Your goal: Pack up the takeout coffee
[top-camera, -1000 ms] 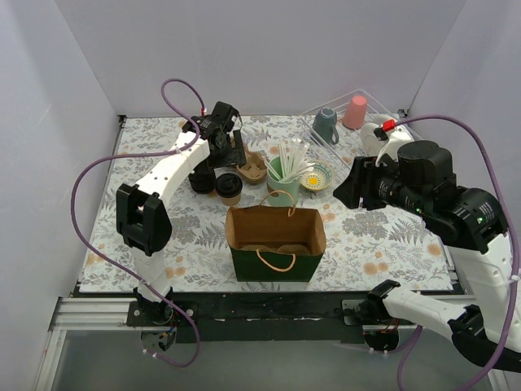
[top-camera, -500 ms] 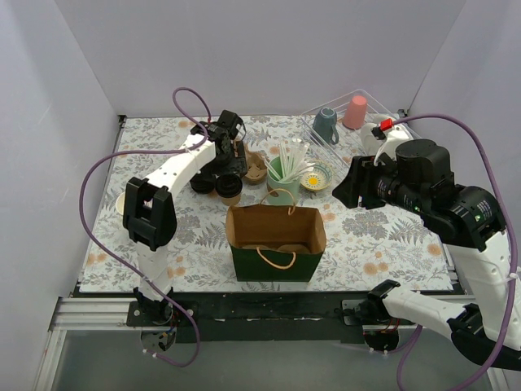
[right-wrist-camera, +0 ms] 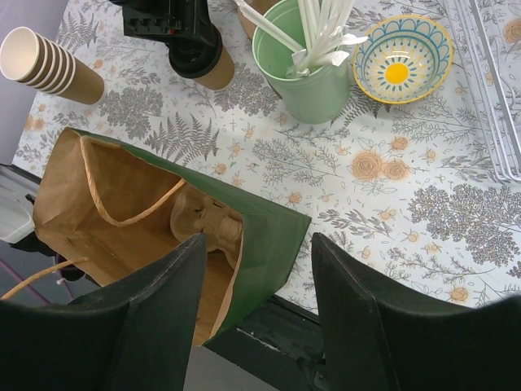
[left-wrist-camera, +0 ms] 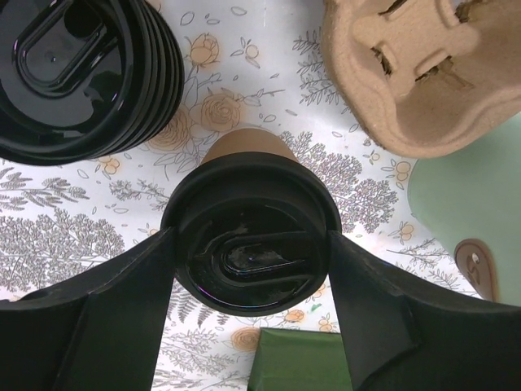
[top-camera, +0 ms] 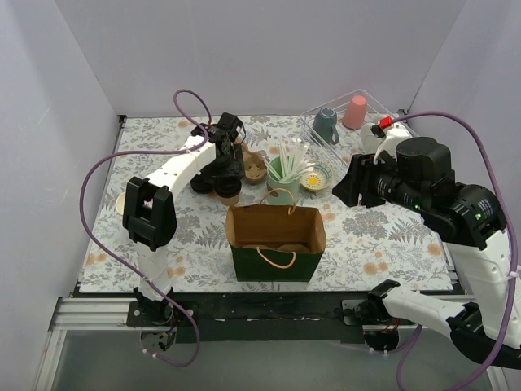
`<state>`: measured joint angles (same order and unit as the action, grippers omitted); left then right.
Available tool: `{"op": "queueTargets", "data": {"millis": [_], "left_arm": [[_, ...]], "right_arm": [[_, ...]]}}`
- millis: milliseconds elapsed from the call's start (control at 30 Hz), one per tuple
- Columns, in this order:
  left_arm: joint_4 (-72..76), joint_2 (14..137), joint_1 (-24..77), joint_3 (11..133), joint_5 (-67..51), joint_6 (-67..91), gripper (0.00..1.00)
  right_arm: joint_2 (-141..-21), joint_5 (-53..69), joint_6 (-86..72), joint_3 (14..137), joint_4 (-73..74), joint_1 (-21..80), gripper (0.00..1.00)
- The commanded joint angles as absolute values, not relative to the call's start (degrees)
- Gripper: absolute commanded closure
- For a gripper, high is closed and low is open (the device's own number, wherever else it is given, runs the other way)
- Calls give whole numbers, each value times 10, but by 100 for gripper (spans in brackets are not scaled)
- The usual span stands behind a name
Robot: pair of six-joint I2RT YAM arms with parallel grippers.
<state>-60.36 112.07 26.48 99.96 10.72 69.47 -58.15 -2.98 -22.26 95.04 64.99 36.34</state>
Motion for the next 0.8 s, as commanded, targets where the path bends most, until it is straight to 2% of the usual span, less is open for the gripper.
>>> {"op": "queueTargets", "data": {"millis": [0,133,433,767], "left_arm": [[-602,1112,268,1030,102,688,51],[-620,1118,269,1091,93,686,57],[-694,1129,272,1259,65,710,60],[-649,1088,294,1315,4,698,63]], "right_arm": [[-577,-31,-214,968,634,363,38],[-567,-34,-221,950,621,363,38],[-534,-53,-234,921,607,363,38],[-517,-66,-221,918,599,362,38]]}}
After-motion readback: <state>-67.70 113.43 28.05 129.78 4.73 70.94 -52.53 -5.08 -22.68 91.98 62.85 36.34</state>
